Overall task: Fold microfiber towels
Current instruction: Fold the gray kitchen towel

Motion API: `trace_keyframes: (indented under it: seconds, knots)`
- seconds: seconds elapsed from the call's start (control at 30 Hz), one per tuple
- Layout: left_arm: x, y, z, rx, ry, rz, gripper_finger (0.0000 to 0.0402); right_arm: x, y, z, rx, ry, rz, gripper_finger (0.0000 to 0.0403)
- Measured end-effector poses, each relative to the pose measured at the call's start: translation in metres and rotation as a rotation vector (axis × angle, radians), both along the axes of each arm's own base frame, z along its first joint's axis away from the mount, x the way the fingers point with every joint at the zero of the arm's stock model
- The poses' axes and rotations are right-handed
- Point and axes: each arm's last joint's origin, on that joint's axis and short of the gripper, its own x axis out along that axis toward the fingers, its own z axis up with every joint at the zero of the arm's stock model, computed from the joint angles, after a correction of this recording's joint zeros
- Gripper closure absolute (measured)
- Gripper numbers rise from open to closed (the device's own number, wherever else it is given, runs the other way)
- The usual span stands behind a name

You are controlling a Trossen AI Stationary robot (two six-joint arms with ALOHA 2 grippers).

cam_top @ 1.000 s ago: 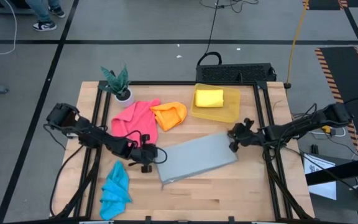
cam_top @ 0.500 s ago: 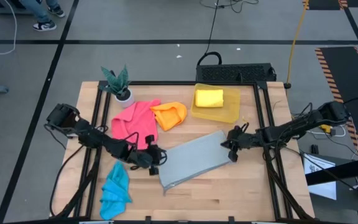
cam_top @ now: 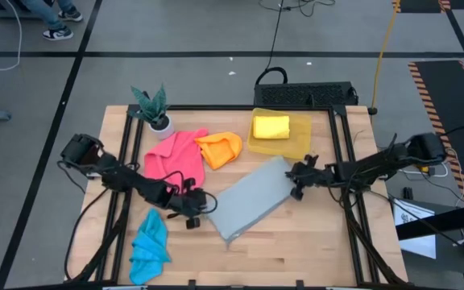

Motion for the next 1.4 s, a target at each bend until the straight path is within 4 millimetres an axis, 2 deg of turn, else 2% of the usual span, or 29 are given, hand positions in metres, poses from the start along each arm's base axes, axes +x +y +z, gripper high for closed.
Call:
trace_keyframes:
  seconds: [0.1,0.17,0.27,0.4,0.53,0.7,0.83,0.93,1.1,1.2,1.3,1.4]
  knots:
    - [-0.002,-0.011,0.002,0.009,-0.046,-0.010,0.0291,-0.004,-0.010,0.003,-0.147,0.023,-0.070,0.0403]
    - [0.001,-0.016,0.006,0.035,-0.117,-0.006,0.0291,0.000,-0.011,0.013,-0.183,-0.031,-0.083,0.0403]
    - [0.008,-0.017,0.013,0.047,-0.217,-0.001,0.0291,0.010,-0.003,0.030,-0.113,-0.152,-0.001,0.0403]
    - [0.017,0.003,0.014,0.082,-0.224,0.032,0.0291,0.019,0.014,0.038,0.040,-0.261,0.164,0.0403]
    - [0.025,0.022,0.008,0.098,-0.194,0.004,0.0291,0.018,0.022,0.022,0.094,-0.178,0.112,0.0403]
    - [0.036,0.025,-0.024,0.048,-0.136,-0.109,0.0291,0.022,0.026,0.001,0.116,-0.101,0.050,0.0403]
    - [0.037,0.015,-0.039,-0.018,-0.103,-0.107,0.0291,0.028,0.028,-0.005,0.110,-0.099,0.109,0.0403]
    - [0.031,-0.001,-0.038,-0.087,-0.097,-0.080,0.0291,0.028,0.025,-0.005,0.085,-0.084,0.140,0.0403]
    - [0.015,-0.038,-0.019,-0.264,-0.122,-0.189,0.0291,0.033,0.017,-0.002,0.053,-0.101,0.287,0.0403]
    - [0.010,-0.053,-0.003,-0.268,-0.186,-0.254,0.0291,0.035,0.012,-0.001,0.024,-0.091,0.378,0.0403]
    - [0.015,-0.054,0.009,-0.143,-0.281,-0.224,0.0291,0.035,0.009,0.004,-0.037,-0.100,0.431,0.0403]
    - [0.023,-0.043,0.010,-0.091,-0.294,-0.198,0.0291,0.036,0.009,0.018,-0.045,-0.201,0.410,0.0403]
